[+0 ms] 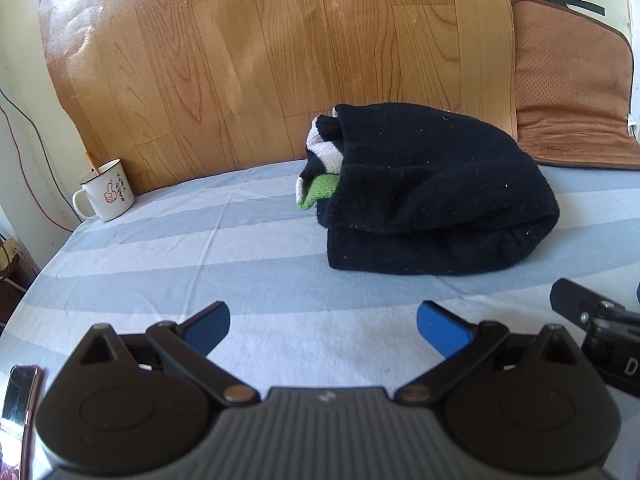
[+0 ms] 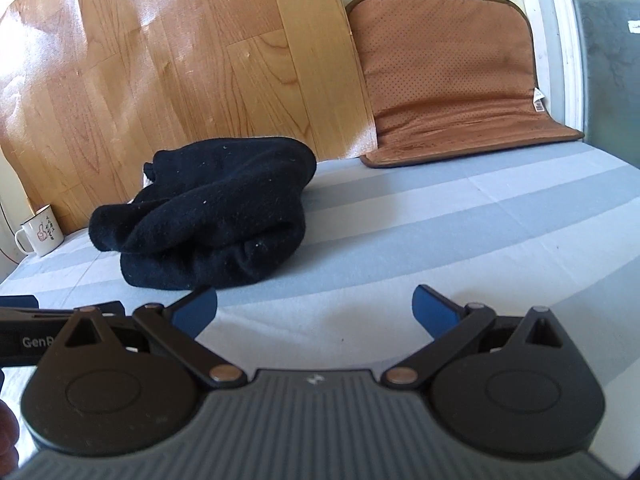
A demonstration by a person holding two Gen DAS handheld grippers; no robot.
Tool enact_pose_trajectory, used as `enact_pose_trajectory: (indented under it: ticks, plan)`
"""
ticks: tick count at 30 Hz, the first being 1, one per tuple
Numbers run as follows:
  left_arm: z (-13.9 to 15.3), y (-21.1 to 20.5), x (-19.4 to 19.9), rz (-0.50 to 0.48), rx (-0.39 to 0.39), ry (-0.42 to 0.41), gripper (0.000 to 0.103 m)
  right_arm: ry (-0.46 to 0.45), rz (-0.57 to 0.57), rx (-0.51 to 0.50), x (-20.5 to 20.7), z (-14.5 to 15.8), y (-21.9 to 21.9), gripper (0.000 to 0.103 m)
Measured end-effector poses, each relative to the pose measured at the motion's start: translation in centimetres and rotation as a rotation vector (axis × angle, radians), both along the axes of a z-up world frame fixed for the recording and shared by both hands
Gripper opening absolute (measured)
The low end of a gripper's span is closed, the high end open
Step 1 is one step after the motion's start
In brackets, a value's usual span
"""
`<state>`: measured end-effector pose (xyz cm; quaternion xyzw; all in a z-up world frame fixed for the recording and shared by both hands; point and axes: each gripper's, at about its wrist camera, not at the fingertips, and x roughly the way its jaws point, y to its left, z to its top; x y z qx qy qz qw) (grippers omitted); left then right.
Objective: Fold small clothes
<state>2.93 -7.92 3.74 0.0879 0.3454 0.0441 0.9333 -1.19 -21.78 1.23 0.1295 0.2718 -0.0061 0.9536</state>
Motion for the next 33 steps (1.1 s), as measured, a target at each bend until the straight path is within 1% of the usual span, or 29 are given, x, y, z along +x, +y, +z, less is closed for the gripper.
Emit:
enact_pose_trajectory:
  ticks: [5,18,26,33]
  plan:
    - [0.5,0.1,-0.5,0.014,-0.006,-0.007,0.103,-0.022,0.008,0.007,-0.7,0.9,0.2,0.103]
    - [0.5,0.8,-2.2,0.043,0.029,-0.006,0.103,-0.063,0.025,0.040,-2.0,2.5,0.8,0.103]
    - [0.3,1.6,-2.8,0.067,0.037,0.004,0.103,-0.071,0.025,0.051,-2.4,2.7,1.0,0.103]
    - [0.0,1.8,-3.0,0.068,0.047,0.018,0.103,-0.069,0.030,0.054,-2.5,2.7,1.2,0.103]
